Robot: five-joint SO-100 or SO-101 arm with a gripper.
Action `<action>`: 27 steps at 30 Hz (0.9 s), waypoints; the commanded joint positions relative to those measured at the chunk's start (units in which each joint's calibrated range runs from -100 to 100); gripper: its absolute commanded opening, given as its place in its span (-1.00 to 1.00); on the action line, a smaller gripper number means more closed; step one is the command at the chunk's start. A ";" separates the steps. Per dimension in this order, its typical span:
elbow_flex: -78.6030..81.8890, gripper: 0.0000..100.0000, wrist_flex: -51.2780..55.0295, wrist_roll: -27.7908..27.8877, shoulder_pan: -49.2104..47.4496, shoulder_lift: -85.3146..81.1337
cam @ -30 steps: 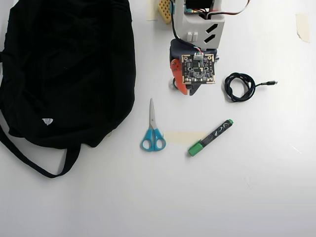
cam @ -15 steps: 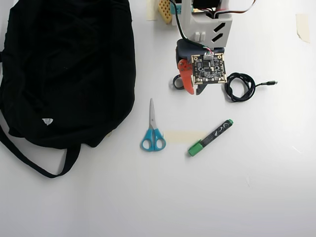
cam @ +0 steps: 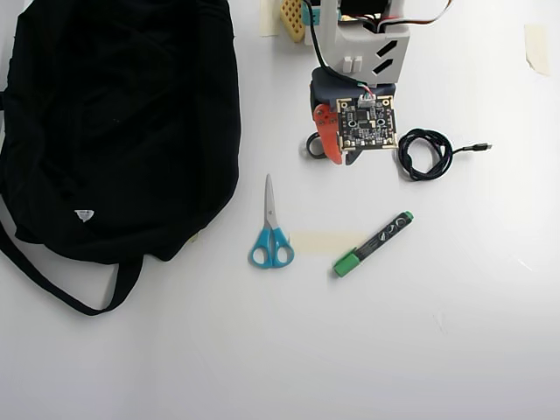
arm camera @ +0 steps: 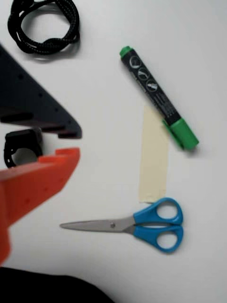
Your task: Put the green marker into the black bag
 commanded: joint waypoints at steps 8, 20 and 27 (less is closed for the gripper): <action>-1.38 -0.96 0.30 0.30 0.24 -1.62; -2.01 -0.96 0.13 0.24 -0.44 -1.54; -2.46 -0.96 -2.72 0.14 -2.91 -0.37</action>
